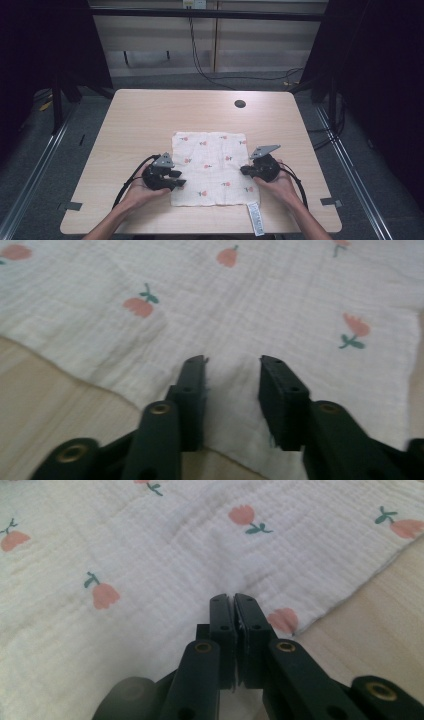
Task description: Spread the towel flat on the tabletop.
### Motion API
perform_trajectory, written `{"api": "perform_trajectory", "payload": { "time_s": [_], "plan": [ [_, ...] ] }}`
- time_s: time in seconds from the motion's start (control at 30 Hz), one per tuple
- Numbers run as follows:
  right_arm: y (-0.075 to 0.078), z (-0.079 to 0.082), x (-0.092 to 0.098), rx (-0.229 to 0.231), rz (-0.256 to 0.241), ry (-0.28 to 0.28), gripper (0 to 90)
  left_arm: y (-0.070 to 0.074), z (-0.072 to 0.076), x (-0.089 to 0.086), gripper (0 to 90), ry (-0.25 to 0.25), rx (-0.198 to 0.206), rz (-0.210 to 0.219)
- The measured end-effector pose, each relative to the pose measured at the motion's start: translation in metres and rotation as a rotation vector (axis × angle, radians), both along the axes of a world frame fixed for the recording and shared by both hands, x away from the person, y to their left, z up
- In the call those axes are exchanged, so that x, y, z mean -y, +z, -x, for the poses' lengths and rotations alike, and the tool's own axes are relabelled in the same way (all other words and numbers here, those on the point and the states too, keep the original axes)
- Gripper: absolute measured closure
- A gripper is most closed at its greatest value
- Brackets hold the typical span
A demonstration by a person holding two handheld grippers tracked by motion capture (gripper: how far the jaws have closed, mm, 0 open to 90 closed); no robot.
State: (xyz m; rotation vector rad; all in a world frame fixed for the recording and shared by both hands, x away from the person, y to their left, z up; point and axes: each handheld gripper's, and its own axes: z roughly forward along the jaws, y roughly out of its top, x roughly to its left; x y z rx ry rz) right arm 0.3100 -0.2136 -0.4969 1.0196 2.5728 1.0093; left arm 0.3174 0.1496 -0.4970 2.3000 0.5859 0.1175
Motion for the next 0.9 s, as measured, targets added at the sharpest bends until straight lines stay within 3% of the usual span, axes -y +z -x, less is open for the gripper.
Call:
{"api": "perform_trajectory", "payload": {
  "time_s": [0.17,0.2,0.23,0.4,0.63,0.77,0.83,0.9],
  "plan": [
    [0.001,0.010,0.002,-0.027,-0.008,0.002,88.8,0.002,0.008,0.003,85.5,-0.025,0.001,-0.027],
    [0.002,0.014,0.002,-0.027,0.001,0.016,88.9,0.003,0.010,0.002,87.7,-0.034,0.004,-0.042],
    [0.003,0.017,0.002,-0.034,0.006,0.014,88.9,0.003,0.012,0.003,88.6,-0.031,-0.006,-0.029],
    [0.002,0.034,0.007,-0.087,-0.049,0.036,88.9,0.004,0.019,-0.002,88.8,-0.040,-0.041,-0.031],
    [0.002,0.046,0.004,-0.077,-0.050,0.067,88.9,0.005,0.035,-0.006,88.8,-0.052,-0.083,-0.016],
    [0.002,0.050,0.004,-0.072,-0.053,0.064,87.1,0.007,0.041,-0.006,88.6,-0.080,-0.083,-0.036],
    [0.001,0.050,0.005,-0.086,-0.082,0.051,83.9,0.008,0.043,-0.008,82.1,-0.075,-0.087,-0.042],
    [0.002,0.051,0.006,-0.083,-0.069,0.047,78.0,0.009,0.041,-0.010,75.4,-0.062,-0.087,-0.016]
  ]
}}
